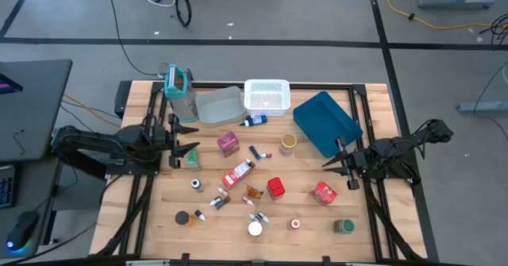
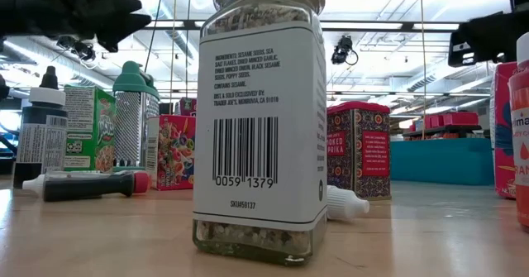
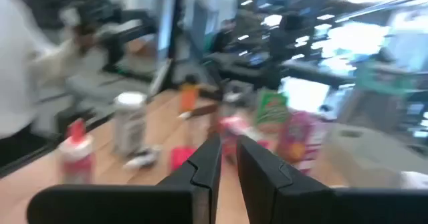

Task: Pick & Place Kitchen Items
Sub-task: Put the pink cereal box into the gray bin

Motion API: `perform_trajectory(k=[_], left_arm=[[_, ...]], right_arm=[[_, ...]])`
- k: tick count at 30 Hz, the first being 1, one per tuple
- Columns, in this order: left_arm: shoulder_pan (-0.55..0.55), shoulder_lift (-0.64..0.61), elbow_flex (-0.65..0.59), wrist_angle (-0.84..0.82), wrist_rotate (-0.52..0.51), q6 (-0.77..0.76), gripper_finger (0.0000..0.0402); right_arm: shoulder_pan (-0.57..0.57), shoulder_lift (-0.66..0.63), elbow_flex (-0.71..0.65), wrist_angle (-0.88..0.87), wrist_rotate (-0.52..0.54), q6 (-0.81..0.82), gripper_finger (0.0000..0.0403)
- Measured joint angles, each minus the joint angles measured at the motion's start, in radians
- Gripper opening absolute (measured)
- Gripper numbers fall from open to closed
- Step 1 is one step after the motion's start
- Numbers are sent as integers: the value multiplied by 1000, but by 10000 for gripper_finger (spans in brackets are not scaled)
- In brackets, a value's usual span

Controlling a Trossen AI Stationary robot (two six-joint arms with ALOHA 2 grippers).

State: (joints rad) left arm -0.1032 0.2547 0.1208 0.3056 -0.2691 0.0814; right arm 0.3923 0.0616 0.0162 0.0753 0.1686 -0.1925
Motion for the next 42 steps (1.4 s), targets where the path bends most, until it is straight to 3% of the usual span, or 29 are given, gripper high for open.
perform_trajectory(k=[6,14,20,24,30,37,42], left_arm=[[0,271,151,-22,-46,-1,247],[0,606,368,-252,-105,-59,247],[7,782,474,-362,-236,-146,247],[19,864,506,-439,-263,-428,245],[20,946,506,-499,-260,-547,210],[38,974,508,-498,-316,-560,173],[59,960,507,-503,-288,-538,154]], right_arm=[[-1,0,0,104,150,2,59],[-1,-1,0,253,155,-11,59],[-1,0,0,377,156,-174,59],[-1,0,0,440,156,-227,59],[-1,0,0,438,156,-213,59],[-1,0,0,446,156,-216,59],[-1,0,0,446,156,-216,59]])
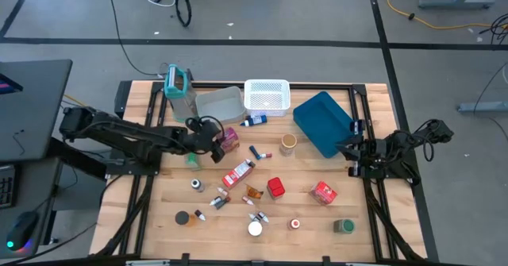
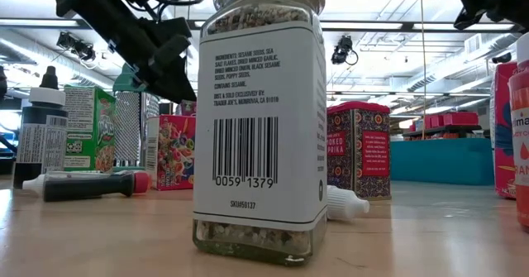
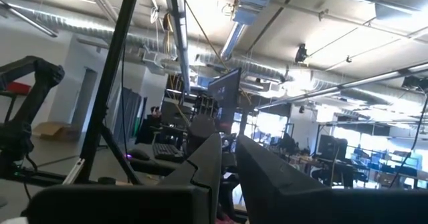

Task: Pick & Place Kitchen Items
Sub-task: Put the pink cereal box into the gray bin

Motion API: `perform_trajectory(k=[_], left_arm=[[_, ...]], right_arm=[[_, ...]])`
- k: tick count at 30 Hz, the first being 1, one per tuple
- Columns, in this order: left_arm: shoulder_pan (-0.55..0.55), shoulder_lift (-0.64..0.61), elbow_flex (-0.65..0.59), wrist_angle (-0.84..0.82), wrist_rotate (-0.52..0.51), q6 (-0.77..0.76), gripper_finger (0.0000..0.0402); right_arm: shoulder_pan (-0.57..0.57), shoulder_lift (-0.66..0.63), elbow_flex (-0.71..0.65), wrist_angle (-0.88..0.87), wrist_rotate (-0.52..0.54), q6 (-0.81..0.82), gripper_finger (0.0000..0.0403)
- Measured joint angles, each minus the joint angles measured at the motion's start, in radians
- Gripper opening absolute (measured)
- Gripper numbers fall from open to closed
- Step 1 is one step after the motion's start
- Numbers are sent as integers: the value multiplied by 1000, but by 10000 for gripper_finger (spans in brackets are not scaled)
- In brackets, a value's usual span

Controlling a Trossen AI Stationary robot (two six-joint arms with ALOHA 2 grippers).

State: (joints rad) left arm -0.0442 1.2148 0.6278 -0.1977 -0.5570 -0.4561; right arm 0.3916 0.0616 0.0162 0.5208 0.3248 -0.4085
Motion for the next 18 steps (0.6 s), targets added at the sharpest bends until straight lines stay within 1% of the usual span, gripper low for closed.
perform_trajectory(k=[4,6,10,11,18], left_arm=[[39,9,-1,-10,59,-16,120],[57,11,-6,-12,58,-15,90],[88,13,-8,-12,60,27,18],[91,12,-8,-12,61,43,10],[94,-9,22,-34,16,123,5]], right_arm=[[0,0,0,0,0,7,59],[0,0,0,0,-1,8,59],[0,0,0,0,-1,56,59],[0,0,0,0,-1,66,59],[0,0,0,0,-1,86,59]])
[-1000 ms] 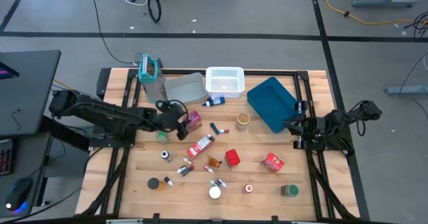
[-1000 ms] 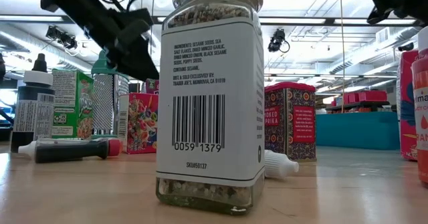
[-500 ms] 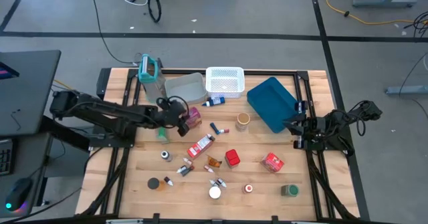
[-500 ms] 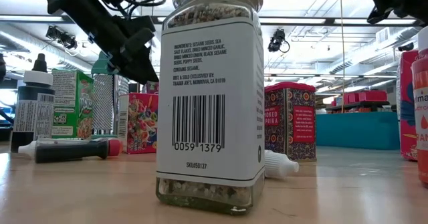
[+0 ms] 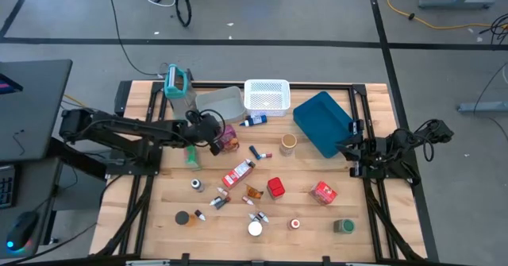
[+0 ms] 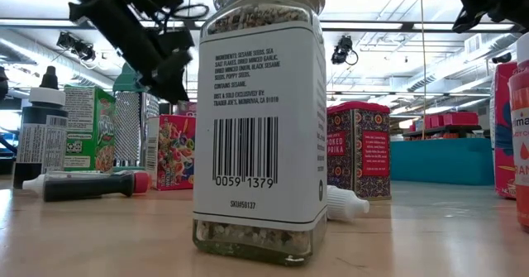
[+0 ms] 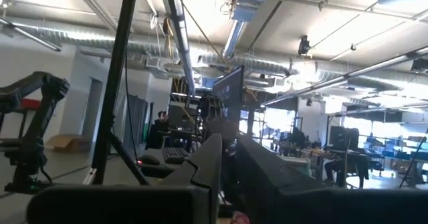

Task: Pick & Place Kitchen Items
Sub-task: Put the pink cereal box into the gray bin

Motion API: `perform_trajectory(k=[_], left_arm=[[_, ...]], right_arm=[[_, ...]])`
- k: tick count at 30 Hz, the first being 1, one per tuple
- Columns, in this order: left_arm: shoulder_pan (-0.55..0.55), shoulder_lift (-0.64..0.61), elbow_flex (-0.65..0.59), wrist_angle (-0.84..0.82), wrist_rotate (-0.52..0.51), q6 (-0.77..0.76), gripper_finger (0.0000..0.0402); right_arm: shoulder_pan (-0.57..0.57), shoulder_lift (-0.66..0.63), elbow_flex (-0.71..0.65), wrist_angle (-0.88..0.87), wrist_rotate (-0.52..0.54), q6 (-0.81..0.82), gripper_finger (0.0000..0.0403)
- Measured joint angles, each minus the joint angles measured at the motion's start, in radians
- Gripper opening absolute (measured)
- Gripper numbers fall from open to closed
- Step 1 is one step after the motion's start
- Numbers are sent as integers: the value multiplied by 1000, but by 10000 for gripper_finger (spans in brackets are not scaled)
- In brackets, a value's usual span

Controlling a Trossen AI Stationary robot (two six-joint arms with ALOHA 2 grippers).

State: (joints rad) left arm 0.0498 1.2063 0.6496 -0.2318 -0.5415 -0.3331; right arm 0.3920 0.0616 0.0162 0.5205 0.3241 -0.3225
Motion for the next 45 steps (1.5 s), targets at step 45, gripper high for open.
perform_trajectory(k=[45], left_arm=[[98,51,19,6,307,146,12]], right_arm=[[0,0,0,-13,1,71,59]])
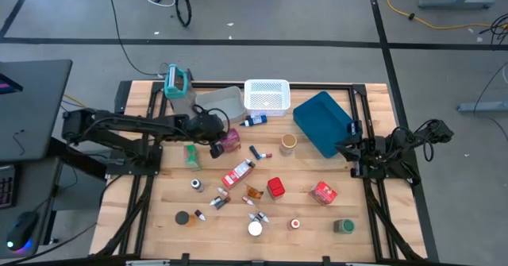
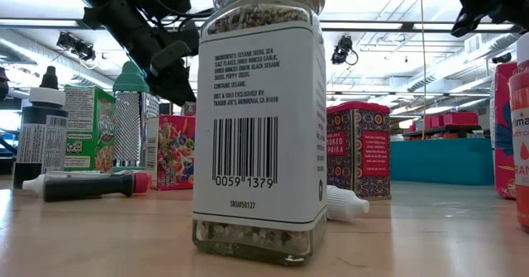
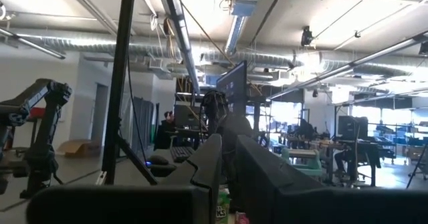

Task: Pick & Place Kitchen Items
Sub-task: Put the pink cereal box into the gray bin

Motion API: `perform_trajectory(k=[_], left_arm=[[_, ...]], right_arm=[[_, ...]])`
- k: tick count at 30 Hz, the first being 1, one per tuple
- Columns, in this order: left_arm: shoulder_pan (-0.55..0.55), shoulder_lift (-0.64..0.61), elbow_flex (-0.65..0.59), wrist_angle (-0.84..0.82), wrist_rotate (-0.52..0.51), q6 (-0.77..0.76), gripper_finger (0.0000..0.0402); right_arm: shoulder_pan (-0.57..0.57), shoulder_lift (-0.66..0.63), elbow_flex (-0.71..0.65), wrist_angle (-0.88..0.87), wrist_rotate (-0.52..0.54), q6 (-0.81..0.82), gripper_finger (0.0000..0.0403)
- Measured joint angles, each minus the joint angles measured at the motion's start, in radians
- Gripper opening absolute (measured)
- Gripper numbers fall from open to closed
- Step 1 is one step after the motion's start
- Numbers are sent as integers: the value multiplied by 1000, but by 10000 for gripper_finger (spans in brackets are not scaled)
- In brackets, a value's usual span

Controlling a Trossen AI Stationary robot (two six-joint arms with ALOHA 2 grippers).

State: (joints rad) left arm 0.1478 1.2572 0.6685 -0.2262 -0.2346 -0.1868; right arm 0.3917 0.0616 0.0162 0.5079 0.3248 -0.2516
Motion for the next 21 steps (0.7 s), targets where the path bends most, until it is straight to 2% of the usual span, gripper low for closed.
perform_trajectory(k=[6,17,21], left_arm=[[0,-25,13,2,-17,24,6],[4,-212,103,-62,-252,48,3],[43,-234,102,-80,-225,91,3]], right_arm=[[0,0,0,1,0,0,59],[0,0,0,6,0,4,59],[0,0,0,8,0,7,59]])
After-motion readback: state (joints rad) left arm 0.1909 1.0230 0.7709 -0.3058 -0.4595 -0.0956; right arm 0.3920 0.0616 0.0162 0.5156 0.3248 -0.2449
